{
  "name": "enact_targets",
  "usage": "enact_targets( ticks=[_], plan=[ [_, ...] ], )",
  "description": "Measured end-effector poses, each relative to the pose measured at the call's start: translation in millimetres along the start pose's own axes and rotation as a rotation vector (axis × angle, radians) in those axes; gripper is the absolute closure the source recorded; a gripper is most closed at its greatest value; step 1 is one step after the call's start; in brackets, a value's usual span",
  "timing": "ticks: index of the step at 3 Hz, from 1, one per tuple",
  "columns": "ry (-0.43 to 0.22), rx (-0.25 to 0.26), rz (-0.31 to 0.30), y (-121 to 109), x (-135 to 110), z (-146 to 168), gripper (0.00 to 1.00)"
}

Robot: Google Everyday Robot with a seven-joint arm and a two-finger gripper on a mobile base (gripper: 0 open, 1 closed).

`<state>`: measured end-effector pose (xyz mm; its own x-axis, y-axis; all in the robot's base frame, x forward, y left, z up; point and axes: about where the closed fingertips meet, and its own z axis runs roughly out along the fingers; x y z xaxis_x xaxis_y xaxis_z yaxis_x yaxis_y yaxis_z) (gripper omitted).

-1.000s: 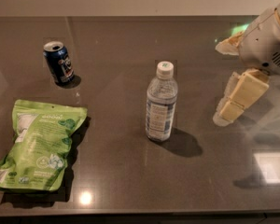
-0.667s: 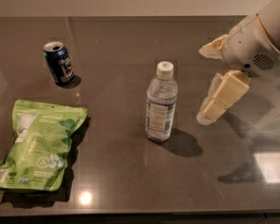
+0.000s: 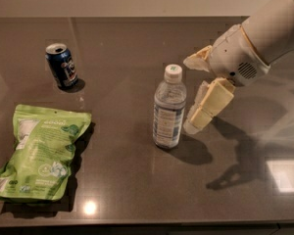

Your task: Move blue plastic bottle near green rice chip bag

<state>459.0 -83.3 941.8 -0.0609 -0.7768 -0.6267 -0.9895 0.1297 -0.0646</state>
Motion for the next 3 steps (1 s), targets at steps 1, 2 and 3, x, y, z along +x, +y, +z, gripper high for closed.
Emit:
enact_targets(
  ticks=[1,2,3],
  plan=[
    [-0.039,-0.042,-0.011,4.3,-10.0,8.4,0.00],
    [-0.073,-0.071,-0.032,10.4,-20.4,9.9,0.18],
    [-0.093,-0.093,-0.040,13.0,-26.4,12.1,0.41]
  ],
)
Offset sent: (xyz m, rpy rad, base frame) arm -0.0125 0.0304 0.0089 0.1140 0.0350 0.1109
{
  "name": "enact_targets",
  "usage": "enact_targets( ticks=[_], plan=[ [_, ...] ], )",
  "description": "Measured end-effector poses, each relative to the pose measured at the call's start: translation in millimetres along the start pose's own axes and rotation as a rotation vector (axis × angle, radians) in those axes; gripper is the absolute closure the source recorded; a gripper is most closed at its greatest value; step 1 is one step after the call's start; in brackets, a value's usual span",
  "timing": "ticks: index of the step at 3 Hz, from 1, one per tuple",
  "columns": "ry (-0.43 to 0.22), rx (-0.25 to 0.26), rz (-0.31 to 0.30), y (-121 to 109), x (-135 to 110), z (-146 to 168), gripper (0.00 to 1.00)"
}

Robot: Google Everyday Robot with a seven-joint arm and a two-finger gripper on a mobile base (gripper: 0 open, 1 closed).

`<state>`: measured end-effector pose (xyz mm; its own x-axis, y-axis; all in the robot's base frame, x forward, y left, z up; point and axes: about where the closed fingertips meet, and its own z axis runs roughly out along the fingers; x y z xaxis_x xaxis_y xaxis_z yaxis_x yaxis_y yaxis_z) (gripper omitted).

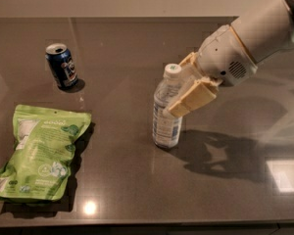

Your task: Move blue plastic bottle near green rice chip bag

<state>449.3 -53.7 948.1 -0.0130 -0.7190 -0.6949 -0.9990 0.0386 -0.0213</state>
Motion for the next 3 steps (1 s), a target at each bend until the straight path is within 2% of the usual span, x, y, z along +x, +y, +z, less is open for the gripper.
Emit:
enact_targets(
  ticks=[1,2,3],
  plan=[
    [-0.011,-0.014,-0.005,-0.8,-5.6,2.6,0.64],
    [-0.014,-0.018,-0.011,-14.8,-19.8,6.3,0.88],
    [-0.038,-0.041,-0.027,-26.0,-41.5,17.1,1.00]
  ],
)
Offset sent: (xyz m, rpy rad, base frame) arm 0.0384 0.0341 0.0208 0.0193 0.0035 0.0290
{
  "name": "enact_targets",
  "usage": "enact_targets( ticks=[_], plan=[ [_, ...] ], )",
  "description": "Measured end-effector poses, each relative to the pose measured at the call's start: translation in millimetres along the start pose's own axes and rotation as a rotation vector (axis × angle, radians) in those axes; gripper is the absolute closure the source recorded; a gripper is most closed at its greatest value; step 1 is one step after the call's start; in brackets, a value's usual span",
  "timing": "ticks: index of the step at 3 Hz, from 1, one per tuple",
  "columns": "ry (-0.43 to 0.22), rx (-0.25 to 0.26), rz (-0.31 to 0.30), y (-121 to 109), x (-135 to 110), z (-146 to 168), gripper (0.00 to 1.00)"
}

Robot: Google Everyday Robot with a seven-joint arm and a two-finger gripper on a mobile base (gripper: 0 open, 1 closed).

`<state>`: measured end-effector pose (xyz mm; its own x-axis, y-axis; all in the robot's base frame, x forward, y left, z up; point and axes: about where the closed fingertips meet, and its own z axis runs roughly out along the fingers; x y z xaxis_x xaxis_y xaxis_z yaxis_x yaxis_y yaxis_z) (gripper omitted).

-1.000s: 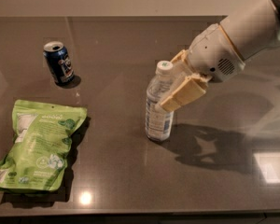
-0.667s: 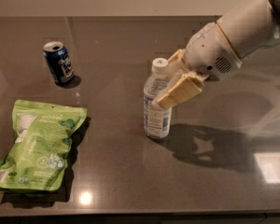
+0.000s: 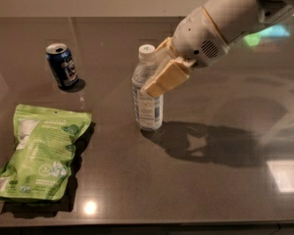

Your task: Move blue plastic bottle near green rice chip bag

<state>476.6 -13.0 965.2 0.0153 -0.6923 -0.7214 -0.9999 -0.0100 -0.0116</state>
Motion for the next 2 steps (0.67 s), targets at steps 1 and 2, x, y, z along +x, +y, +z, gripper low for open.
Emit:
enact_targets(
  ticks=[1,2],
  plan=[
    [-0.029,-0.040,-0.035,-2.4,-23.0,18.1,1.00],
    [-0.064,-0.079,-0.066,2.5,-38.8,36.9,1.00]
  ],
)
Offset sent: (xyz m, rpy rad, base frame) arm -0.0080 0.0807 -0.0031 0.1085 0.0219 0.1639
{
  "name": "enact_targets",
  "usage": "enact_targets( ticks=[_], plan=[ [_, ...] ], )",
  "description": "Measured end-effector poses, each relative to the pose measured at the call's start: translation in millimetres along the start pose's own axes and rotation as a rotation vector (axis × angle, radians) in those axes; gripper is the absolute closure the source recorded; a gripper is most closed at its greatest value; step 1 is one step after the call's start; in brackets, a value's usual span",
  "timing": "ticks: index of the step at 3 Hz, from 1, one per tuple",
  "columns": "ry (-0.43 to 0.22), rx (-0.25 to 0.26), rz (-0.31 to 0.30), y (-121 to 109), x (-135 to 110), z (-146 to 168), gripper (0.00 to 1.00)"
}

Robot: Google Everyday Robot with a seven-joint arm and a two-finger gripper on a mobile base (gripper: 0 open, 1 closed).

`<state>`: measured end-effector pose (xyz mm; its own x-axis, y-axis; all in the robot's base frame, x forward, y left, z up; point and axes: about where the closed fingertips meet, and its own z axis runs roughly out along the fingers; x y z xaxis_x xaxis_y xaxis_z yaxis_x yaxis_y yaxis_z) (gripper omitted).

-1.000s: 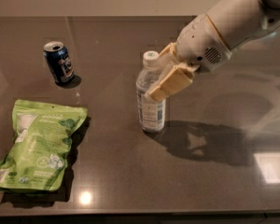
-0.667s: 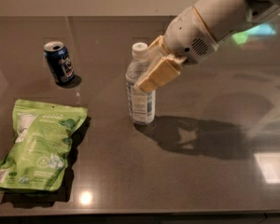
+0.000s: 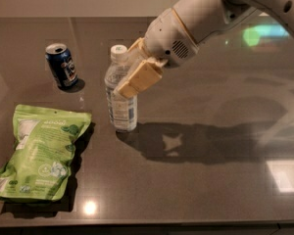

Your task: Move blue plastic bottle near green rice chip bag

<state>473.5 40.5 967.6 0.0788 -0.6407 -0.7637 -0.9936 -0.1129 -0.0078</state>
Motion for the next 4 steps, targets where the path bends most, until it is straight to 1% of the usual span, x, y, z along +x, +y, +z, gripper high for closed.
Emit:
enact_targets(
  ticks=[1,2,4],
  plan=[
    [-0.030,-0.034,-0.024,2.8,-12.0,16.7,1.00],
    [-0.035,-0.062,-0.031,4.4,-14.8,30.1,0.85],
    [-0.044,-0.081,-0.023,4.0,-9.6,41.5,0.39]
  ],
)
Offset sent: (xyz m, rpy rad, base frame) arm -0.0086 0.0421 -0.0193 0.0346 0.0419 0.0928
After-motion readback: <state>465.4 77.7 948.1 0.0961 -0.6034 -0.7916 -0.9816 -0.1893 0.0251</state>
